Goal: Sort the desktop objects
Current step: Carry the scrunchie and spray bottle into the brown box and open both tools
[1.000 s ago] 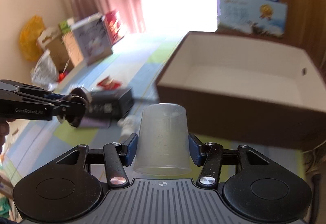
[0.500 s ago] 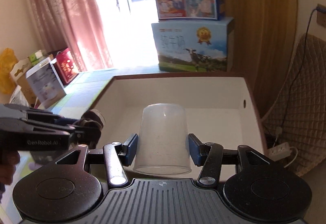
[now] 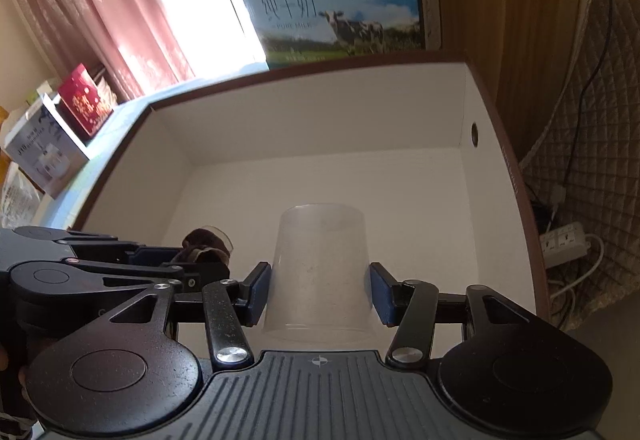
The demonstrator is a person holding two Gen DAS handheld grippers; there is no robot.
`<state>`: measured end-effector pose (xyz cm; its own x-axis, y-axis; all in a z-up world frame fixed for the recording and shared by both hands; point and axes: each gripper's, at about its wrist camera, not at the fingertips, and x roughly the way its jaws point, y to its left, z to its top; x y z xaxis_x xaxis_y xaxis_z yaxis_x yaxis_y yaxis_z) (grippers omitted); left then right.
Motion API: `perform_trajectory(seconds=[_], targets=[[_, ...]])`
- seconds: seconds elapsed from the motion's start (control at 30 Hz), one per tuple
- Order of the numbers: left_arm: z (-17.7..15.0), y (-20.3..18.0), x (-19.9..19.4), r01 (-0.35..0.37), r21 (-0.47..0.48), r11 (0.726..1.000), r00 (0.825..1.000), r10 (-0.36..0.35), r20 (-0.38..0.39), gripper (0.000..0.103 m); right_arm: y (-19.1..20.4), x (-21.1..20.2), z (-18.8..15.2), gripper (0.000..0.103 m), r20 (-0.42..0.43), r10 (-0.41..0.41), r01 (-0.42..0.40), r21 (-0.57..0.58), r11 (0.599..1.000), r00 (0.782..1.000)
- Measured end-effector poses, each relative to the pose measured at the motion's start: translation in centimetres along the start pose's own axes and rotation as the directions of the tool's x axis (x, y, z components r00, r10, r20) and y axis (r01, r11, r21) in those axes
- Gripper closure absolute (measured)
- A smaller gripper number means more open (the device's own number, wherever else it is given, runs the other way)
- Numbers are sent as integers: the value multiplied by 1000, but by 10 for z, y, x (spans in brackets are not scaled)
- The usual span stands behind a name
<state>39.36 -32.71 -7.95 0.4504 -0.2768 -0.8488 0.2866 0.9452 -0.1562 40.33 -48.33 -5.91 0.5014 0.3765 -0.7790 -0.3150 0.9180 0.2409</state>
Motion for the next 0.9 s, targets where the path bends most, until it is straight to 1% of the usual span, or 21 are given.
perform_trajectory(seconds=[0.13, 0.23, 0.33, 0.37, 0.4, 0.47, 0.53, 0.6, 0.63, 0.67, 0.73, 0.9], targets=[[2, 0, 7, -11, -8, 1000, 1000, 11, -18, 75, -4, 9, 4, 53, -39, 1, -2, -10, 1000, 999], [4, 1, 9, -21, -16, 1000, 999, 21, -33, 70, -5, 15, 7, 53, -65, 3, -3, -4, 1000, 998], [6, 1, 10, -38, -3, 999, 999, 38, -36, 62, -7, 19, 9, 53, -84, 14, -13, 11, 1000, 996], [6, 2, 9, -41, -3, 999, 998, 41, -36, 56, -7, 20, 10, 53, -85, 19, -18, 15, 1000, 996], [7, 2, 9, -42, -4, 999, 999, 42, -34, 52, -8, 20, 10, 53, -87, 24, -22, 21, 1000, 996], [7, 4, 8, -46, -4, 999, 998, 46, -34, 48, -9, 21, 11, 53, -93, 31, -27, 36, 999, 995], [7, 6, 7, -56, -10, 998, 998, 56, -35, 40, -11, 20, 13, 53, -89, 36, -32, 50, 998, 995], [7, 11, 5, -63, -20, 998, 998, 62, -34, 30, -12, 19, 15, 53, -84, 53, -48, 62, 997, 995], [7, 12, 4, -60, -28, 998, 998, 59, -33, 29, -12, 19, 16, 50, -79, 54, -49, 64, 997, 995], [8, 15, 2, -55, -35, 998, 998, 54, -31, 27, -12, 18, 16, 44, -76, 50, -45, 64, 997, 996], [8, 17, -1, -51, -41, 998, 998, 49, -28, 26, -12, 15, 17, 36, -65, 50, -46, 60, 997, 997], [8, 19, -11, -46, -36, 998, 999, 45, -12, 20, -12, 5, 16, 26, -48, 54, -51, 55, 997, 997]])
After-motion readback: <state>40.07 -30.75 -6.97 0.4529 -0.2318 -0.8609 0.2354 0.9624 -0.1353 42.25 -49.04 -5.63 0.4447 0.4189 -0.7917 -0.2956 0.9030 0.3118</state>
